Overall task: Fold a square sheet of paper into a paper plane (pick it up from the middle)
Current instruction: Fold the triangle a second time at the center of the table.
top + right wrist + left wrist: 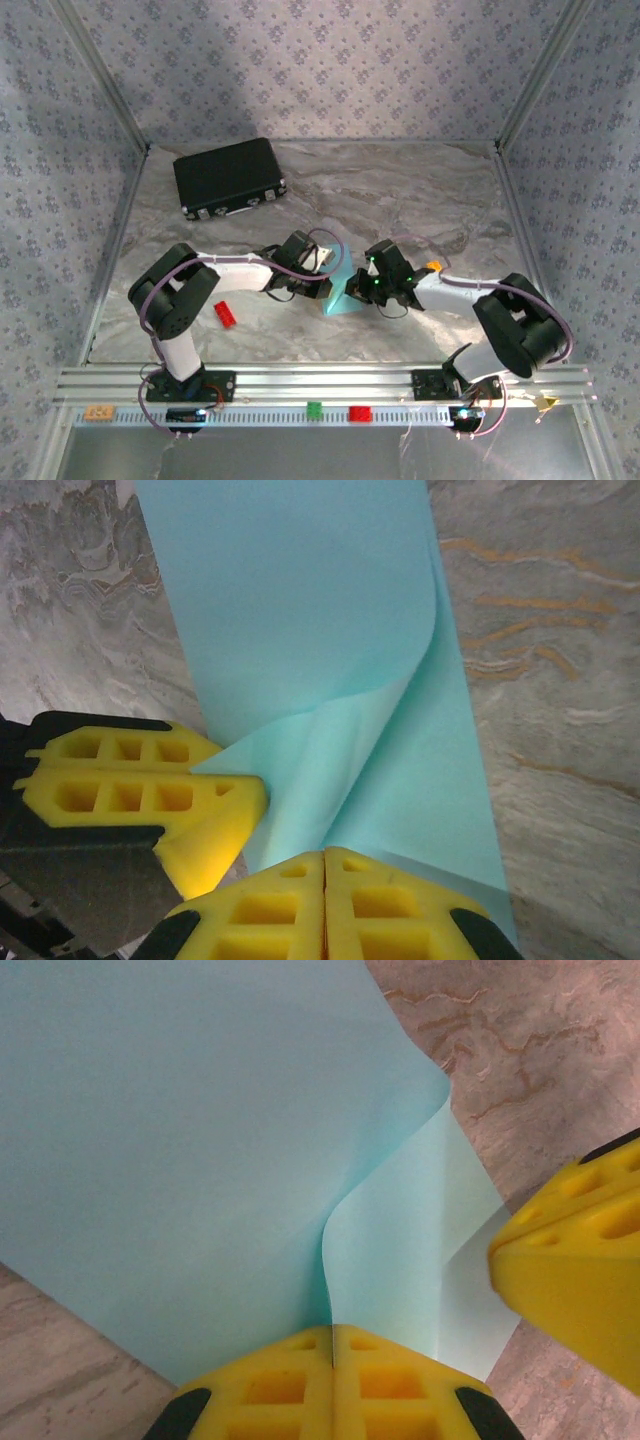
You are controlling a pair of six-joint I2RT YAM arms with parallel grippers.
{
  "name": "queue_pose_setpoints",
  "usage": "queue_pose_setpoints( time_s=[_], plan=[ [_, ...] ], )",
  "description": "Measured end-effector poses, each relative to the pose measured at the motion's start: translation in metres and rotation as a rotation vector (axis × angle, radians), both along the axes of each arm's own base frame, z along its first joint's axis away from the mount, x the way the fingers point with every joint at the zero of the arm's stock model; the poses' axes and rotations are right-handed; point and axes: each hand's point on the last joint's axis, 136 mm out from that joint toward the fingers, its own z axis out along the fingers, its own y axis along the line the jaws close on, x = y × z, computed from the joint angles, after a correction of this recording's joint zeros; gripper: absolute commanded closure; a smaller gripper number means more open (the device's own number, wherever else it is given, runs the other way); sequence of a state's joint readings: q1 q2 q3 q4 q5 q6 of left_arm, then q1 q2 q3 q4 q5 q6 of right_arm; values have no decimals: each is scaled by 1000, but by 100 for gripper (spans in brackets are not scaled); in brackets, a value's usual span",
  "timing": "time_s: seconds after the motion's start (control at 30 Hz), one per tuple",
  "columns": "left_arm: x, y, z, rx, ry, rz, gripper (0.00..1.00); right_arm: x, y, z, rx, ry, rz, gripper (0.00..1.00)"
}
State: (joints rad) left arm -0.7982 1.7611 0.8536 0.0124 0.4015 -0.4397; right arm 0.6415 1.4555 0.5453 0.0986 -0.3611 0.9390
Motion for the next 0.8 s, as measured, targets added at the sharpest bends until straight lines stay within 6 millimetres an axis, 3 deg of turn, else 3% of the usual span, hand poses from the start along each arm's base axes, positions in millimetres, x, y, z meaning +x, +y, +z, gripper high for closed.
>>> queue_pose_setpoints(
  time_s=[0.2,0.47,0.8],
  plan=[
    [0,0,0,-2,1,-2,100,-4,-2,-16,-31,45,-4,95],
    [7,2,10,-15,-27,13,100,-3,-3,-16,-35,44,-8,95],
    [9,5,8,6,-37,21,100,-3,-3,-16,-34,44,-9,95]
  ],
)
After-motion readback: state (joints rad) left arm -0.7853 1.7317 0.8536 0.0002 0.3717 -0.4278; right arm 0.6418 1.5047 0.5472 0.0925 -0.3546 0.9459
